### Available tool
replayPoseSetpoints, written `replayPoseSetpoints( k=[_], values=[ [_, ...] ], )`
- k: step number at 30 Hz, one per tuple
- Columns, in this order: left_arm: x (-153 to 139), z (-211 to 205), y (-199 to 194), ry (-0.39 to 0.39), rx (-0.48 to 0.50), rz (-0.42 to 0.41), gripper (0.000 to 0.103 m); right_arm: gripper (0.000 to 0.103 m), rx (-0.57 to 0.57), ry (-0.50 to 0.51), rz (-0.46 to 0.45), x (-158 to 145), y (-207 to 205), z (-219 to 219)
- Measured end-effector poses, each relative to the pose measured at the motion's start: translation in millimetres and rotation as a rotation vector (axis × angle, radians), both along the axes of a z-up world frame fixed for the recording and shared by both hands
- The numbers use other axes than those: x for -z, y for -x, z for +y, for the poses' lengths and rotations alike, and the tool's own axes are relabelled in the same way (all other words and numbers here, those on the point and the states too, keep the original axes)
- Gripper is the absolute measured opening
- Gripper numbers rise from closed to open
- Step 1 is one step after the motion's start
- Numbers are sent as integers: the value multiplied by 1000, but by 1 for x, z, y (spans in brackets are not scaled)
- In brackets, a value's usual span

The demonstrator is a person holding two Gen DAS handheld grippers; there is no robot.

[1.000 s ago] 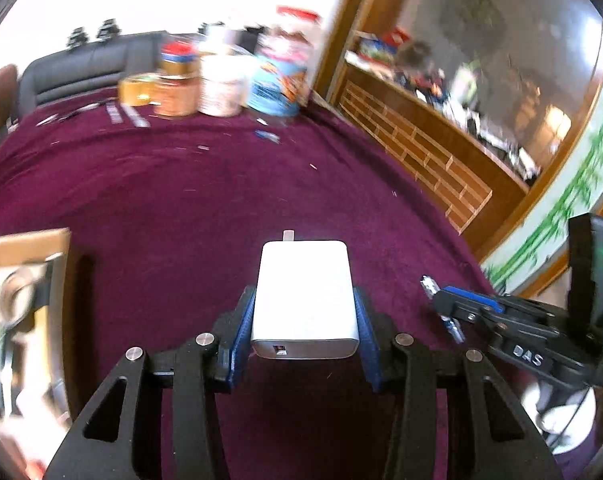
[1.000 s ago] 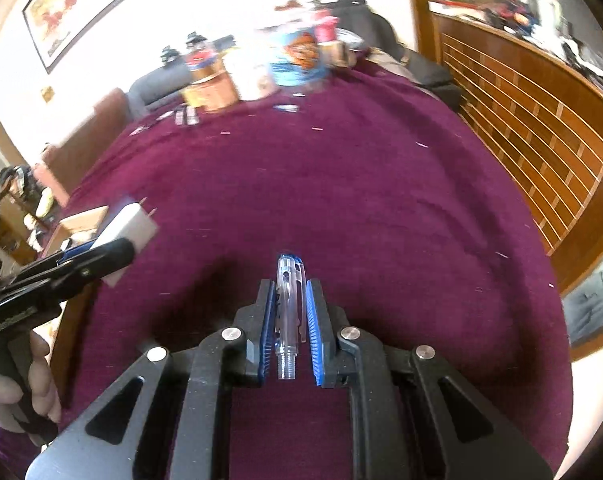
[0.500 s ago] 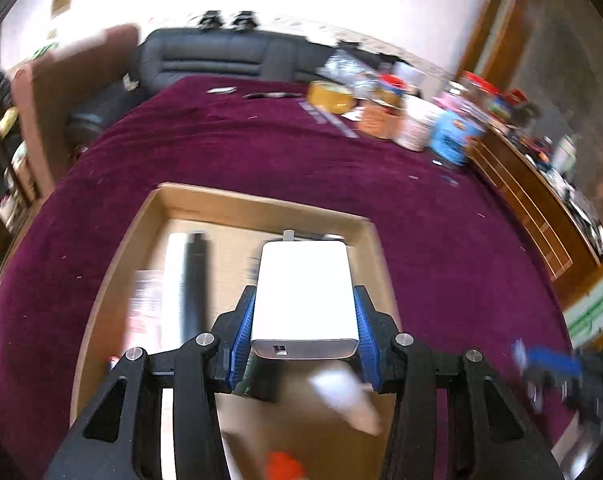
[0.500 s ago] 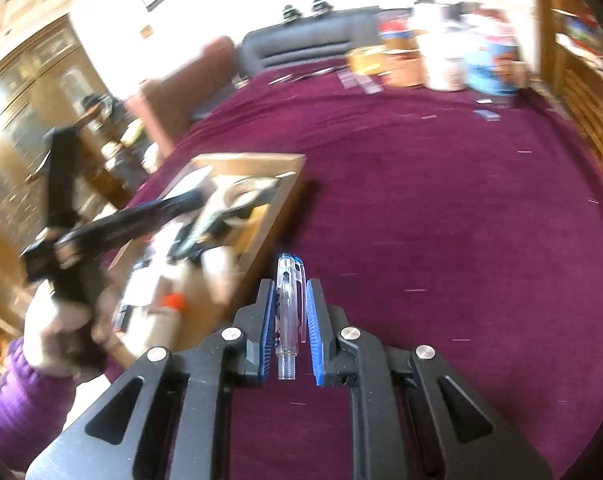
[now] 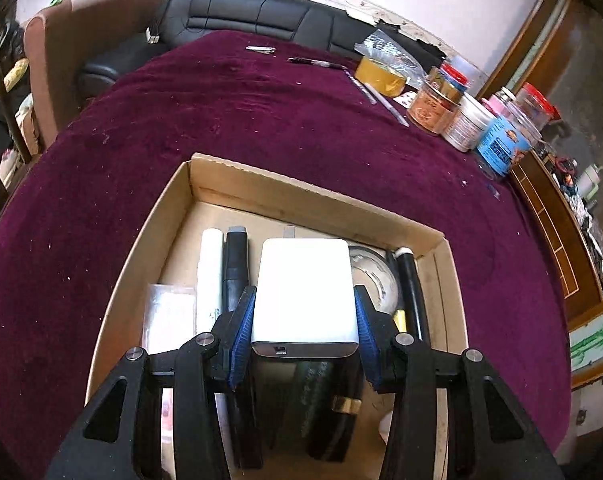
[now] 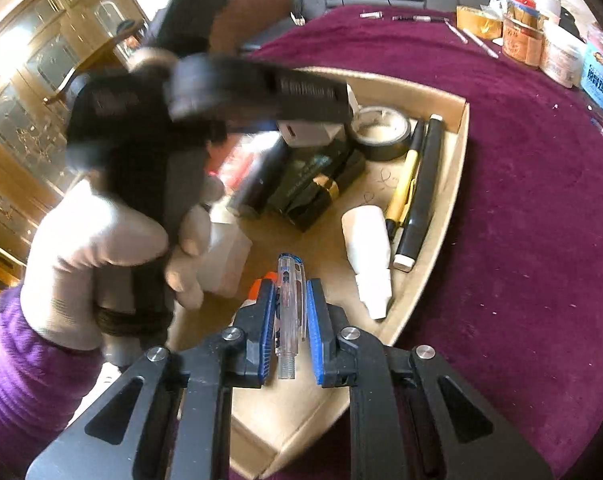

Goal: Organize rigid objects
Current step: 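Carry the charger and clear pen into the box and open both tools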

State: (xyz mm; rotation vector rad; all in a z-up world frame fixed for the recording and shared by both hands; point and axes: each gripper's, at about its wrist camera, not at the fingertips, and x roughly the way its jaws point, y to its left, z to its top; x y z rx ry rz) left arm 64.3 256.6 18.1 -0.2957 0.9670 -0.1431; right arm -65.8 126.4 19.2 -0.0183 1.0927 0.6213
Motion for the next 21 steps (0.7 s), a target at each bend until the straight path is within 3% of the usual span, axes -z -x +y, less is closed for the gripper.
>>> replayPoseSetpoints(
  k=[9,12,15,18,21],
  values=[
    [-2,-8,3,-36,-14,16,41,14,-14,82,-2,14,4,14],
    [-16,0,16,-29,-28,-43,45,19,-25,53,3,11,10,11],
    [-32,13,31,-22,-58,-90,50,35,7,14,-4,4,13,1],
    [-48,23,48,-42,-84,-143,51,37,63,-56,-10,-5,9,-20],
    [-72,31,84,-93,-139,-265,52,37,132,-120,-7,-11,2,-38]
  ],
)
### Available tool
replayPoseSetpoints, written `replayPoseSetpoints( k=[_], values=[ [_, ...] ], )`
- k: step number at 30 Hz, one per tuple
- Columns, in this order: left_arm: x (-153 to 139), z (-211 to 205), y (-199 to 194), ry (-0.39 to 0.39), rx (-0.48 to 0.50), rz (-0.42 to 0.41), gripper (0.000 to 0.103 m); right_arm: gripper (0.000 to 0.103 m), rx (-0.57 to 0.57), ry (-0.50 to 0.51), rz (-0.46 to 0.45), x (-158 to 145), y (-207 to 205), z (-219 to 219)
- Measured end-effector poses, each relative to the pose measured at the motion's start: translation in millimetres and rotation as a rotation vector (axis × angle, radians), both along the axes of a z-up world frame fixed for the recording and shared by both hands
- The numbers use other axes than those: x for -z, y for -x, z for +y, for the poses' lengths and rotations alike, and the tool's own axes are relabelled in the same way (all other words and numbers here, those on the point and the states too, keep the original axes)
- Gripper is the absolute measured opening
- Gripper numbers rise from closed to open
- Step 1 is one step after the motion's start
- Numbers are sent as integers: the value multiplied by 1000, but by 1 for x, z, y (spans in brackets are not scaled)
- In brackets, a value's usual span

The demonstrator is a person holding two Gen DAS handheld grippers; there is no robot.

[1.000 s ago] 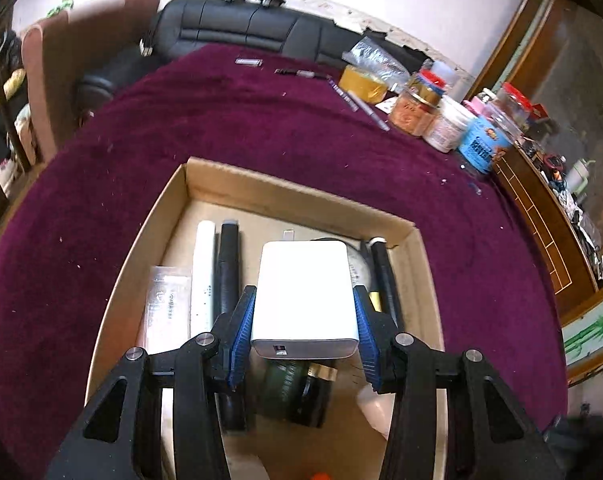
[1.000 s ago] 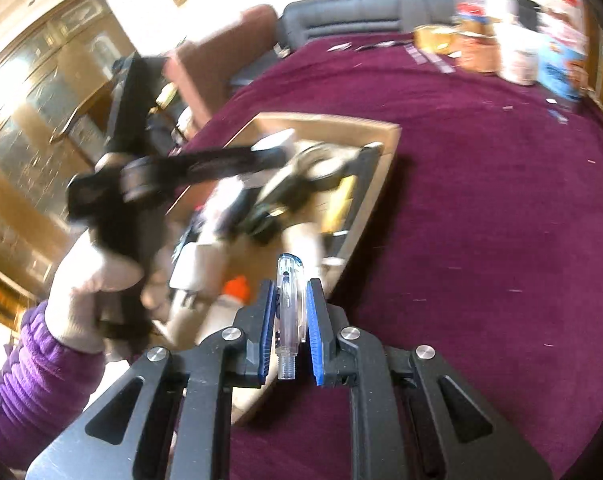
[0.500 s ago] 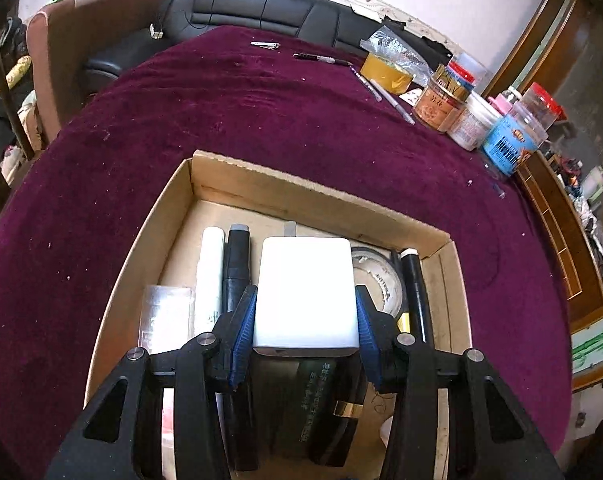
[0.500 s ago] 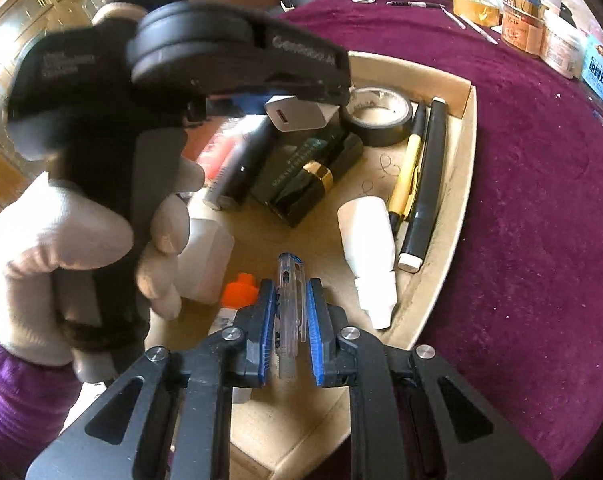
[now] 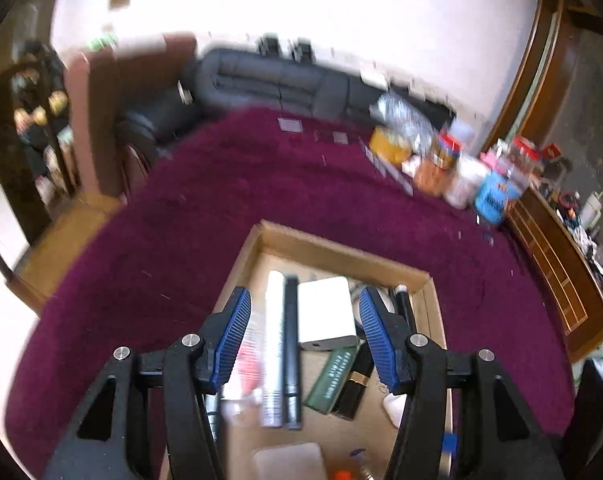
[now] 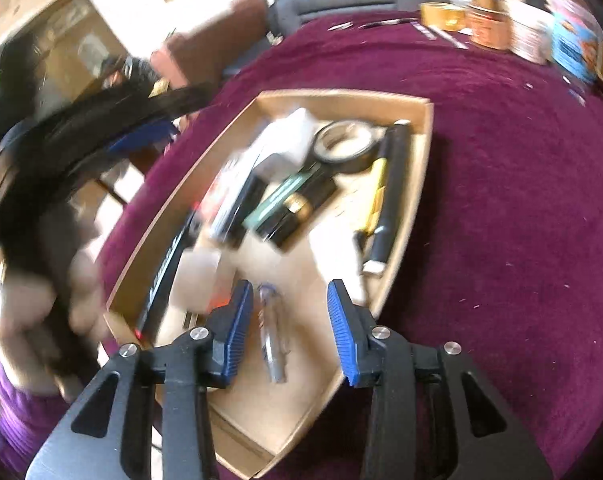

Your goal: Organize rigid objects

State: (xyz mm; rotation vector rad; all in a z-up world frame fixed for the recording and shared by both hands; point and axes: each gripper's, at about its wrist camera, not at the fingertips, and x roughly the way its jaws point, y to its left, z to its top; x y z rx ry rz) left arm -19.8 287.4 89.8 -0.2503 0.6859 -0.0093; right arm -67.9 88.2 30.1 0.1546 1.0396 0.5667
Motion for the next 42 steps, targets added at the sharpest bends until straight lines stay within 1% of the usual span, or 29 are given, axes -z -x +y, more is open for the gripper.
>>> replayPoseSetpoints(
  k=[1,2,3,4,6,7,9,11,13,15,16,17,18,19,20,22,23,25,26,27,29,30,32,33,35,36,37,39,42],
  values=[
    [-7,0,10,-21,-16,-40,54,37,10,-22,-1,-3,-5,-3],
    [-17,-1,26,-55,-41,-101,60,37,18,-48,-3,-5,-12,-4],
    [-24,-1,39,-80,-64,-149,69,37,30,-76,-10,-10,-23,-5],
    [-30,-1,50,-95,-84,-187,73,37,41,-110,-18,-16,-34,-4],
    [-42,0,76,-111,-120,-275,95,37,58,-175,-22,-28,-56,7],
    [-46,0,85,-118,-141,-302,100,37,66,-197,-20,-33,-66,12],
    [-54,2,103,-134,-175,-351,102,37,70,-210,9,-36,-90,30],
    [-60,5,117,-134,-180,-379,102,37,104,-168,32,-32,-109,43],
    [-62,10,123,-127,-182,-368,102,37,116,-164,60,-23,-136,52],
    [-62,13,124,-118,-184,-337,102,37,120,-210,121,-8,-155,55],
    [-61,15,123,-105,-179,-328,102,40,121,-250,164,1,-162,54],
    [-59,20,122,-89,-178,-323,102,44,135,-295,228,14,-169,52],
    [-58,24,120,-77,-179,-320,102,47,152,-304,260,20,-172,48],
    [-57,26,118,-66,-180,-319,102,44,157,-317,291,27,-172,45],
    [-55,28,117,-54,-182,-315,102,44,154,-350,296,29,-169,38],
    [-53,35,115,-20,-182,-308,102,43,161,-332,298,26,-164,32],
    [-52,35,116,-10,-177,-307,102,43,162,-305,290,23,-161,30],
    [-49,38,113,3,-175,-289,102,44,202,-124,214,13,-153,29],
    [-49,37,111,0,-179,-282,102,44,195,-95,190,10,-150,29],
    [-49,35,112,-7,-185,-276,102,44,184,-94,183,7,-146,28],
    [-51,31,114,-28,-189,-265,102,44,167,-128,160,-4,-131,22],
    [-52,29,119,-41,-191,-270,102,44,147,-129,121,-13,-118,19],
    [-61,20,133,-68,-185,-311,102,44,114,-94,17,-32,-86,15],
    [-62,18,138,-65,-184,-328,102,44,99,-73,-46,-40,-65,11],
    [-60,14,144,-27,-192,-343,102,50,80,-40,-145,-49,-29,2],
    [-57,11,140,-7,-180,-326,102,57,78,-25,-177,-50,-13,0],
    [-52,6,132,-5,-159,-279,102,58,82,-15,-202,-49,1,-2],
    [-40,-7,118,-57,-148,-189,102,58,79,6,-226,-45,22,-5],
    [-24,-25,108,-131,-171,-98,102,58,66,55,-236,-36,41,-12]
  ],
)
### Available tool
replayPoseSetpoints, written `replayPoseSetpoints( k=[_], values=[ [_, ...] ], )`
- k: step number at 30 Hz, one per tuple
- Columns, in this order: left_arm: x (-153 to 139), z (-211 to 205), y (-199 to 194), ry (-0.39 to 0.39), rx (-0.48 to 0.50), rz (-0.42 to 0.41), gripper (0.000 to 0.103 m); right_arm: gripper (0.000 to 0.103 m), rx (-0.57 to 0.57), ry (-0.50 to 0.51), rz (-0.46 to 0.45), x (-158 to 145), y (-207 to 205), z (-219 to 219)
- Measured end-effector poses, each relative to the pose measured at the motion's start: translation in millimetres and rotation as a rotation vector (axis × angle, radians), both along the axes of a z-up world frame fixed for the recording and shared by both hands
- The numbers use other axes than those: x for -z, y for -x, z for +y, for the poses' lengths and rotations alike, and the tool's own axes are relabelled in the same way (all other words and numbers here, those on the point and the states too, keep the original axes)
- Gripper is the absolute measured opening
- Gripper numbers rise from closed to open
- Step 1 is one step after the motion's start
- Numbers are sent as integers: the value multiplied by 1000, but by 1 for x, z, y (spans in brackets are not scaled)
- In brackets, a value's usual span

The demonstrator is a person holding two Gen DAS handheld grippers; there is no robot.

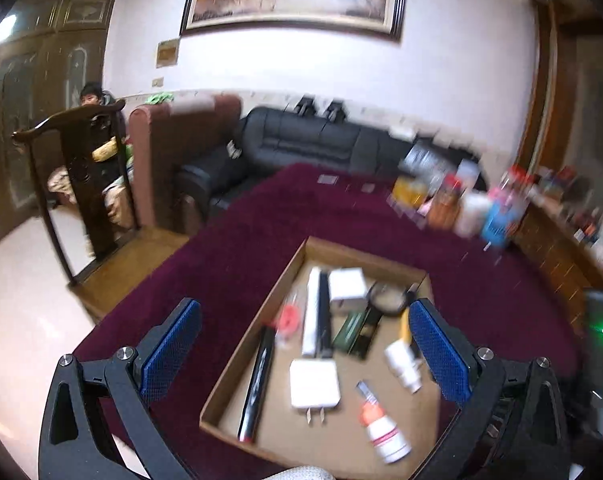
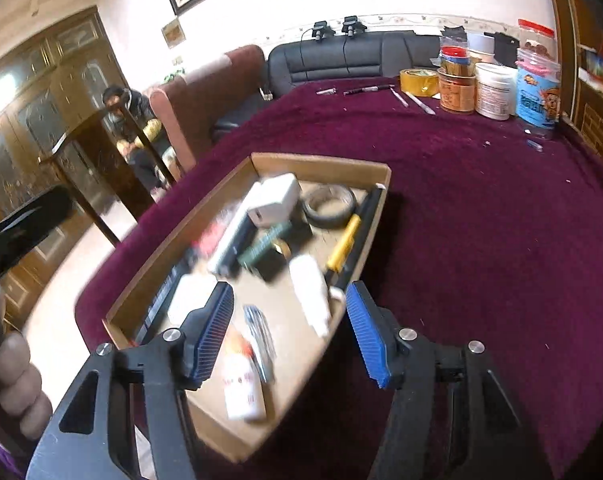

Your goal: Organize rigid objects

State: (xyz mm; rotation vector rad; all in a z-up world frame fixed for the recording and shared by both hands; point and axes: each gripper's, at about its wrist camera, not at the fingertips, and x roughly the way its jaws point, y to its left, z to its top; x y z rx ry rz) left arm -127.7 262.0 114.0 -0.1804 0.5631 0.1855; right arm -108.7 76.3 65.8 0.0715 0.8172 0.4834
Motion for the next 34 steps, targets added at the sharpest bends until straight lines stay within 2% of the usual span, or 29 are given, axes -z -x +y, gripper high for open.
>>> replayPoseSetpoints(
  k=[6,14,34],
  values=[
    [17,-24,0,-91,-95,93,102,58,-9,68,-33,4,17,-5],
    [16,-44,5,-161,-116,103,102,58,-21,88,-60,6,35,-14],
    [21,-63,-5,-195,-118,163,102,59,-45,94,-65,13,41,-24]
  ],
)
